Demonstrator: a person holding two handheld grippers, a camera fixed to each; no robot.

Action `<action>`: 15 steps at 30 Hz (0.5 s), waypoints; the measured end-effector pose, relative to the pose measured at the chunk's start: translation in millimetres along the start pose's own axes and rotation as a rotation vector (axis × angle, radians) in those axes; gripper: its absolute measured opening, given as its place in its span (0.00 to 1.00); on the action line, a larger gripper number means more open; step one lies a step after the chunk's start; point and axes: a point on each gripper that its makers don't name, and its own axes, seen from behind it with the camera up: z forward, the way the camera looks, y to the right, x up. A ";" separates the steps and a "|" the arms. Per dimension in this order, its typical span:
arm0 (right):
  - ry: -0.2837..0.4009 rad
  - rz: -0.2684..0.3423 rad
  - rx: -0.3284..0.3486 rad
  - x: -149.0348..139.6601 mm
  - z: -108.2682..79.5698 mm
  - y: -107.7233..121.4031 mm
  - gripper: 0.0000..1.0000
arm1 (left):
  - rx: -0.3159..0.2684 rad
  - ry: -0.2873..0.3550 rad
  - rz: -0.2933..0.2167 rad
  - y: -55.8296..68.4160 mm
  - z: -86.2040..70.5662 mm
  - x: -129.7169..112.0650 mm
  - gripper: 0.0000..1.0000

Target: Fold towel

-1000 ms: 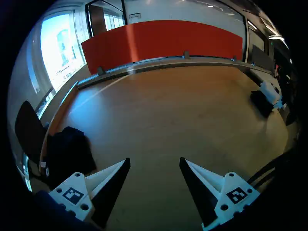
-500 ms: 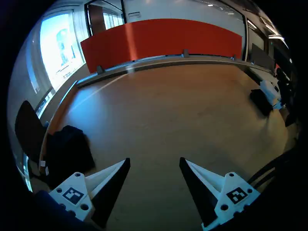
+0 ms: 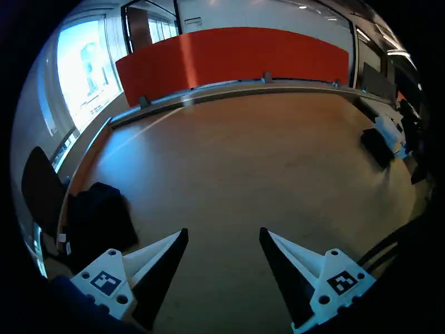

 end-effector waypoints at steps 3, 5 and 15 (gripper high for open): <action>0.003 0.004 -0.003 0.0 -1.1 0.5 0.17 | -0.001 0.001 0.002 -0.5 -0.2 0.2 0.95; 0.004 0.004 -0.007 -0.4 -2.0 1.2 0.27 | -0.001 0.001 0.003 -0.9 -0.3 0.4 0.95; 0.025 0.030 -0.007 -4.4 -9.8 0.3 0.83 | -0.006 0.013 -0.003 -1.8 -1.0 3.5 0.95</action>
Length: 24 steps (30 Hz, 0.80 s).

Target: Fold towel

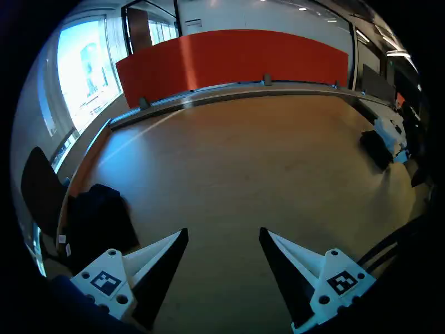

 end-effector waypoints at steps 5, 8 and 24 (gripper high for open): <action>0.015 0.006 0.002 -0.3 -4.9 -3.3 0.88 | -0.004 0.004 0.002 0.9 -1.0 0.2 0.95; 0.028 0.007 0.008 0.4 -8.8 -6.9 1.00 | -0.007 0.007 0.001 1.4 -1.7 0.2 0.95; 0.170 0.046 0.025 27.5 -41.8 -25.1 1.00 | -0.007 0.032 -0.013 -2.6 -5.0 5.7 0.95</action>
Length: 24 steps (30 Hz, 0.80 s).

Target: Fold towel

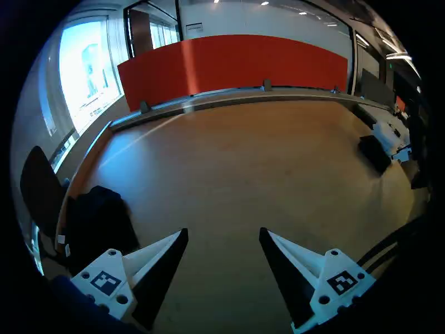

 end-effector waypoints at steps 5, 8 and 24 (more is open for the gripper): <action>0.089 0.024 0.004 22.9 -13.7 -9.5 1.00 | 0.004 0.009 -0.006 -3.4 -0.1 3.8 0.95; 0.165 0.049 0.014 44.7 -24.6 -16.4 1.00 | 0.009 0.019 -0.009 -6.0 0.1 8.2 0.95; 0.490 0.143 0.050 134.4 -76.5 -44.1 1.00 | 0.034 0.080 -0.040 -20.9 3.6 35.6 0.95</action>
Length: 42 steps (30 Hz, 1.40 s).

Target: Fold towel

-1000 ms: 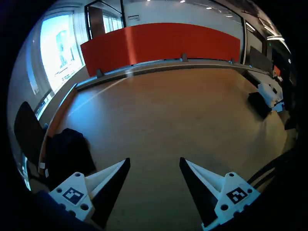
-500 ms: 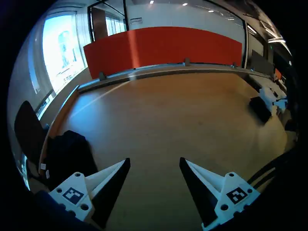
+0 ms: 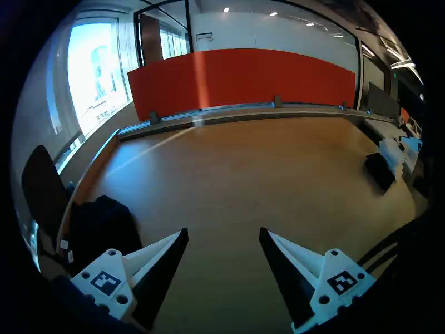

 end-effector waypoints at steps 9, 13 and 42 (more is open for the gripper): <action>0.101 0.013 -0.003 35.0 -1.3 -16.9 1.00 | 0.025 0.099 -0.018 -16.9 8.3 35.5 0.95; 0.152 0.020 0.010 54.2 -4.3 -30.9 1.00 | 0.036 0.163 -0.044 -26.3 12.8 56.3 0.95; 0.385 0.051 0.126 145.4 -34.0 -162.2 1.00 | 0.073 0.527 -0.093 -58.1 -5.0 168.7 0.95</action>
